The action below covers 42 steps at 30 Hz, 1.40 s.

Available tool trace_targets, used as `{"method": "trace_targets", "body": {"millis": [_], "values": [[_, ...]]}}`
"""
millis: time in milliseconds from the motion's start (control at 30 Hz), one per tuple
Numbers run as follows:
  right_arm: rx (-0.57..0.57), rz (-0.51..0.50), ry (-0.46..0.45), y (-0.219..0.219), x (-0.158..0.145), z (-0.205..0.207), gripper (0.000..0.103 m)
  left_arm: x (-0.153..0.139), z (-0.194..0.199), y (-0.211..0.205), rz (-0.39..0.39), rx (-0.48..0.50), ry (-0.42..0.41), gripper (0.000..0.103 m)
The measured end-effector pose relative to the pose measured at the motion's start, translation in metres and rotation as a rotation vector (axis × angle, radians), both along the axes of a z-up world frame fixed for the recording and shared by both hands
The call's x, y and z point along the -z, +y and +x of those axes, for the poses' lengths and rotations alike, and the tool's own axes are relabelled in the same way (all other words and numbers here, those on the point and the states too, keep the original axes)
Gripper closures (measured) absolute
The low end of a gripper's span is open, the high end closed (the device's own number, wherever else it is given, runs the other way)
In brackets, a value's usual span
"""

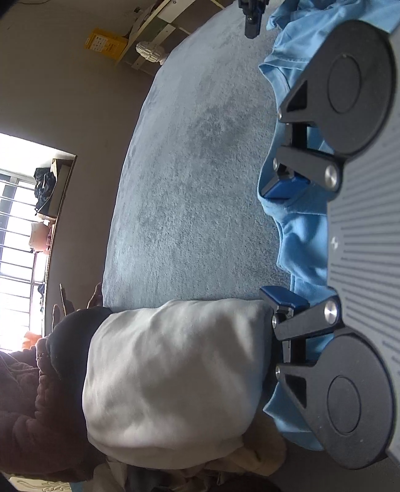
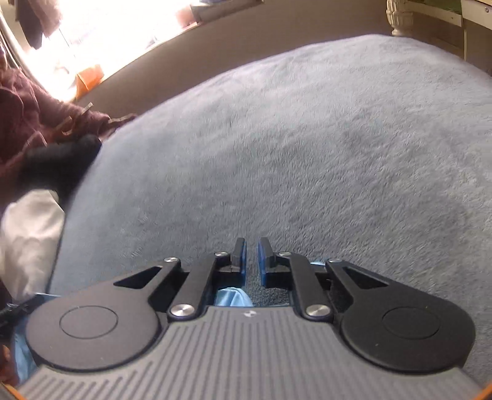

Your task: Fold clothes

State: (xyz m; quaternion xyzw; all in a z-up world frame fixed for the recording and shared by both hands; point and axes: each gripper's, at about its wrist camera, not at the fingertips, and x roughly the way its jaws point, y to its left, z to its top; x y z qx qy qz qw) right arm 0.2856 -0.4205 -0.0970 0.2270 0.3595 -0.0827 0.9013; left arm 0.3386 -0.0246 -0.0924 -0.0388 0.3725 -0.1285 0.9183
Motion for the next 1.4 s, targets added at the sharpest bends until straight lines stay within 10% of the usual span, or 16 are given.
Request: {"method": "trace_targets", "body": {"millis": [133, 200, 267, 433, 500, 767, 867, 1100, 1400], "values": [[-0.022, -0.051, -0.01, -0.009, -0.018, -0.021, 0.088, -0.003, -0.002, -0.007, -0.014, 0.026, -0.016, 0.034], [-0.007, -0.085, 0.008, -0.016, -0.021, -0.034, 0.056, -0.005, -0.004, -0.011, -0.017, 0.029, -0.029, 0.034], [0.019, -0.118, 0.045, -0.027, -0.015, -0.042, 0.045, -0.005, -0.006, -0.016, -0.012, 0.029, -0.043, 0.032], [-0.01, -0.083, 0.148, -0.039, 0.017, -0.049, 0.054, -0.01, -0.008, -0.029, 0.008, 0.029, -0.066, 0.029], [-0.037, -0.143, 0.125, -0.031, 0.017, -0.056, 0.099, -0.014, -0.008, -0.029, 0.0, 0.027, -0.068, 0.029], [0.204, -0.223, 0.156, -0.059, 0.019, -0.087, 0.095, -0.02, -0.002, -0.02, -0.004, -0.015, -0.052, 0.025], [0.232, -0.251, 0.074, -0.052, 0.007, -0.1, 0.073, -0.025, -0.006, -0.008, -0.01, -0.038, -0.068, 0.025], [0.036, -0.357, -0.111, -0.011, -0.026, -0.084, 0.053, -0.013, -0.01, -0.005, 0.349, 0.1, -0.1, 0.049], [-0.301, -0.274, 0.12, -0.002, 0.012, -0.035, 0.057, 0.025, -0.01, -0.002, 0.511, 0.311, -0.087, 0.065]]}}
